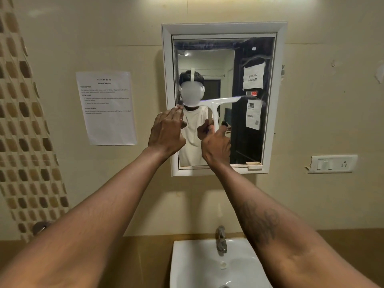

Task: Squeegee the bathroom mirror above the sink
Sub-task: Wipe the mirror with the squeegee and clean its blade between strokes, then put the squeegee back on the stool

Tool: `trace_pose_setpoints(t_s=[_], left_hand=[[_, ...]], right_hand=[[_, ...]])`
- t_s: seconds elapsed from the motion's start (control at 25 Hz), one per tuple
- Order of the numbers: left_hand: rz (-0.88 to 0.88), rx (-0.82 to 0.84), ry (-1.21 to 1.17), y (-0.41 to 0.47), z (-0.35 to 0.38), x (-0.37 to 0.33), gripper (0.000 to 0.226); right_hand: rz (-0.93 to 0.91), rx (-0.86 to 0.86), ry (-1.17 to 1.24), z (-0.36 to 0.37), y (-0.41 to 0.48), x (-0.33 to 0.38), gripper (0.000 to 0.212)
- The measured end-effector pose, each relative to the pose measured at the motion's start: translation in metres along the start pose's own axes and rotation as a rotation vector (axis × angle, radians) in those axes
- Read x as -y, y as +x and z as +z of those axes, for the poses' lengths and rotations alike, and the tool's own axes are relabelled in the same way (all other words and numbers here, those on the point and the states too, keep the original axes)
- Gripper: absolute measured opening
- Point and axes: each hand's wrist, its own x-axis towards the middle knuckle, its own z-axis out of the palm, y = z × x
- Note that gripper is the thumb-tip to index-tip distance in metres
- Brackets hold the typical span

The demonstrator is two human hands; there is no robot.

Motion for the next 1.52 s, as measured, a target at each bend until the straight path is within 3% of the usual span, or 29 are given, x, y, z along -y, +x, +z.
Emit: trace_pose_setpoints(t_s=[0.48, 0.64, 1.08, 1.52], left_hand=[[0.017, 0.014, -0.004, -0.042, 0.035, 0.011, 0.049], [0.004, 0.069, -0.025, -0.060, 0.048, 0.013, 0.056], [-0.016, 0.225, -0.017, -0.097, 0.056, 0.005, 0.068], [-0.023, 0.309, -0.022, -0.136, 0.067, -0.014, 0.065]], right_hand=[[0.078, 0.144, -0.085, 0.015, -0.089, -0.061, 0.029], [0.133, 0.187, -0.094, 0.014, -0.117, -0.081, 0.024], [0.295, 0.247, -0.152, 0.010, -0.160, -0.092, 0.031], [0.306, 0.262, -0.135, -0.032, -0.194, -0.107, 0.033]])
